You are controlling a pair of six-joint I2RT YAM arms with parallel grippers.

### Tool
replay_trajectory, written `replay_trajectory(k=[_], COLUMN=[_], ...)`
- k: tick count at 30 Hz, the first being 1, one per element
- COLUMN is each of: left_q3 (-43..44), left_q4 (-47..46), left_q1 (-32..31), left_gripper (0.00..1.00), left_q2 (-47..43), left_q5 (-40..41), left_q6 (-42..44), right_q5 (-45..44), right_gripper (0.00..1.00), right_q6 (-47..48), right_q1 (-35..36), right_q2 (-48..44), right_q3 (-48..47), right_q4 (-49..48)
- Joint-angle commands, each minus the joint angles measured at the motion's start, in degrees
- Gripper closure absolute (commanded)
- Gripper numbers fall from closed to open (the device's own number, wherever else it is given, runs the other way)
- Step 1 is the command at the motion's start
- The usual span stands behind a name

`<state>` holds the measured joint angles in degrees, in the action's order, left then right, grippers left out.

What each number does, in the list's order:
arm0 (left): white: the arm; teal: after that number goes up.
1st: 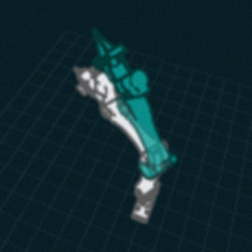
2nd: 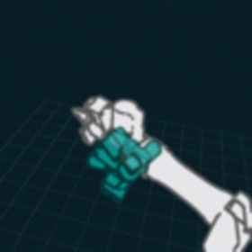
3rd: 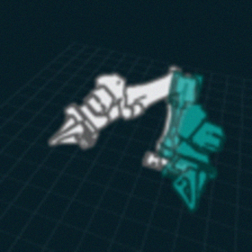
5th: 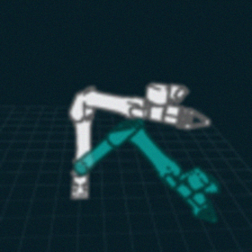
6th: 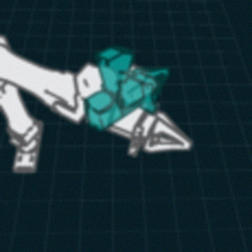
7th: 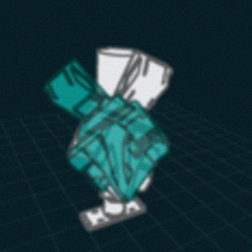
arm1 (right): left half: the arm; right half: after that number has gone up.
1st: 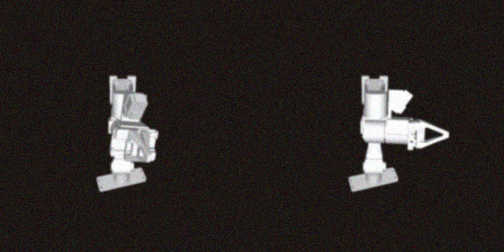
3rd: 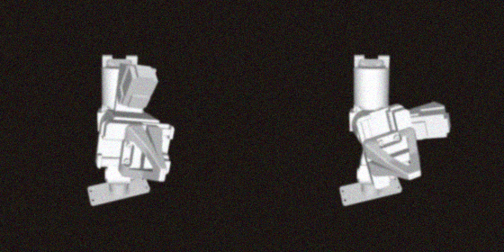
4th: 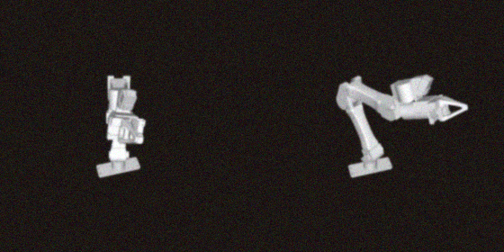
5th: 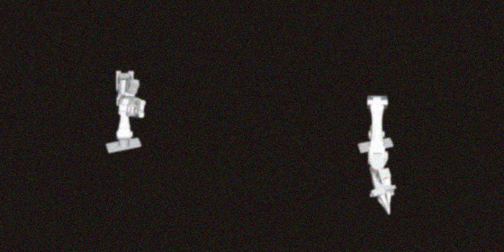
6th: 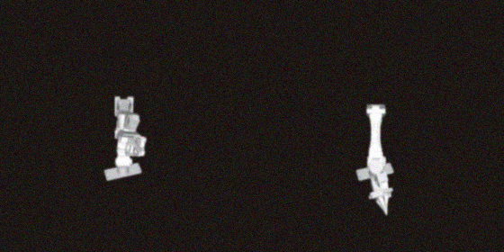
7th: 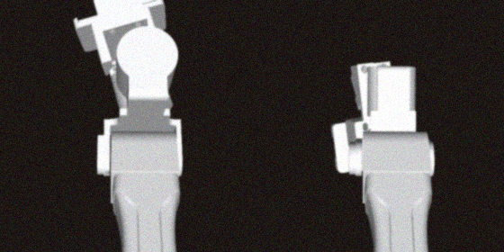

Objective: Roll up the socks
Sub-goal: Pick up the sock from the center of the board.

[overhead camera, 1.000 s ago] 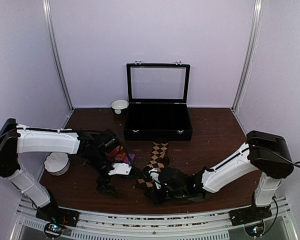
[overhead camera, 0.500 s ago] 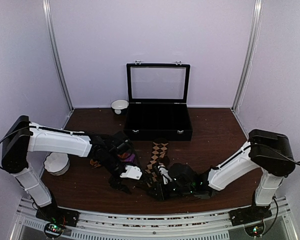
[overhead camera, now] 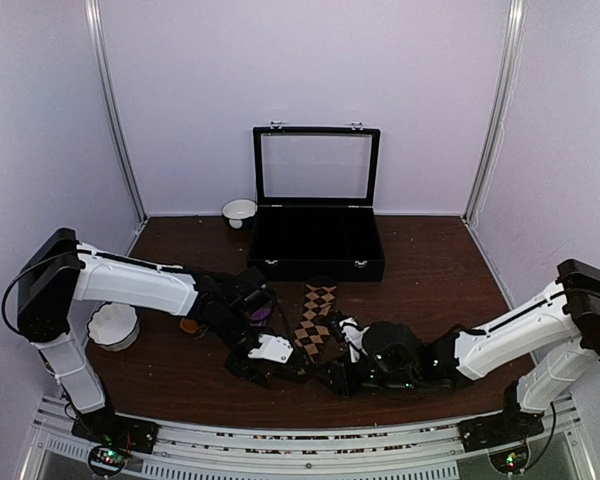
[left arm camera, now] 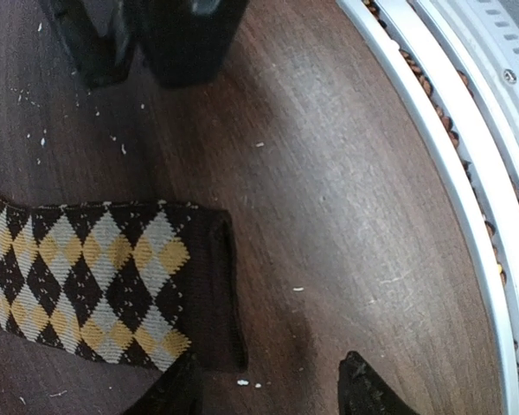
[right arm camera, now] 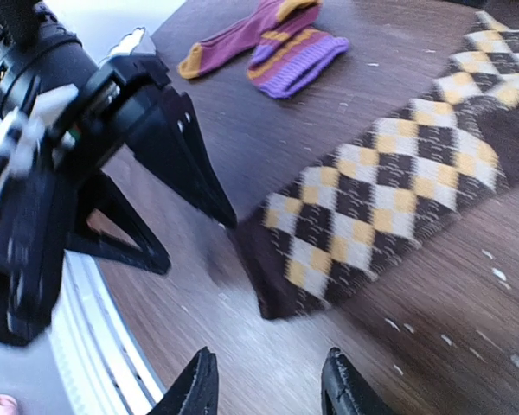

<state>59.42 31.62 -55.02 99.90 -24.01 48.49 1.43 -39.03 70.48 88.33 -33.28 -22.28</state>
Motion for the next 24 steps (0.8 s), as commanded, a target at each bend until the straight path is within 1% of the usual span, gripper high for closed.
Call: replay_trajectory(k=[1, 3, 4, 5, 6, 7, 10, 12, 14, 15, 16, 17, 18, 19, 20, 22, 24], left_q3=[1.55, 1.90, 2.17, 2.52, 2.97, 3.40, 4.07, 4.08, 4.02, 4.08, 4.20, 4.41, 4.68, 4.93, 5.26, 6.05, 6.95], left_q4=[-2.08, -2.04, -1.82, -1.56, -1.14, -0.53, 0.18, 0.32, 0.29, 0.49, 0.65, 1.03, 1.45, 1.91, 2.47, 3.57, 4.59], left_q1=[-0.42, -0.43, -0.50, -0.44, -0.44, -0.48, -0.48, -0.43, -0.43, -0.43, -0.43, -0.43, -0.43, -0.43, -0.43, -0.43, -0.43], left_gripper=[0.46, 0.47, 0.49, 0.50, 0.52, 0.53, 0.60, 0.63, 0.68, 0.70, 0.73, 0.76, 0.79, 0.81, 0.83, 0.86, 0.88], left_q2=[1.95, 2.56, 2.89, 3.27, 3.73, 4.19, 5.20, 5.58, 5.89, 6.17, 6.45, 6.71, 7.04, 7.37, 7.68, 8.47, 9.17], left_q5=[1.29, 1.50, 1.63, 1.98, 2.28, 2.84, 3.62, 3.73, 3.75, 3.71, 3.85, 3.92, 3.96, 4.09, 4.18, 4.10, 3.77], left_q6=[0.74, 0.66, 0.72, 0.67, 0.77, 0.78, 0.85, 0.75, 0.66, 0.57, 0.48, 0.36, 0.22, 0.16, 0.11, -0.06, -0.48], right_q5=[-11.85, -16.35, -18.96, -21.49, -24.69, -28.64, -38.94, -43.92, -52.97, -55.18, -58.05, -59.25, -58.83, -56.89, -54.53, -49.46, -45.58], right_gripper=[0.57, 0.56, 0.50, 0.38, 0.08, 0.01, 0.00, 0.00, 0.00, 0.00, 0.00, 0.00, 0.01, 0.07, 0.11, 0.01, 0.00], right_q6=[2.35, 3.05, 3.34, 4.07, 5.34, 6.65, 9.45, 8.29, -0.10, -9.96, -17.07, -18.54, -15.30, -10.62, -4.28, 2.95, 7.86], right_q1=[2.66, 3.64, 4.13, 4.81, 5.82, 6.99, 9.68, 10.06, 10.03, 10.09, 10.29, 10.29, 10.36, 10.30, 10.42, 11.34, 12.35], right_q2=[-7.04, -10.30, -12.09, -13.85, -15.86, -17.57, -21.92, -23.71, -24.52, -24.76, -25.38, -26.92, -29.02, -31.30, -32.88, -33.96, -32.48], right_q3=[2.72, 2.89, 3.01, 3.08, 3.27, 3.44, 3.28, 2.11, 0.72, -0.61, -0.86, 0.70, 3.29, 6.60, 10.45, 17.37, 22.01], right_q4=[4.78, 8.07, 9.67, 10.92, 11.69, 12.55, 15.48, 19.23, 27.91, 35.99, 40.95, 40.48, 35.18, 28.17, 18.86, 3.66, -6.42])
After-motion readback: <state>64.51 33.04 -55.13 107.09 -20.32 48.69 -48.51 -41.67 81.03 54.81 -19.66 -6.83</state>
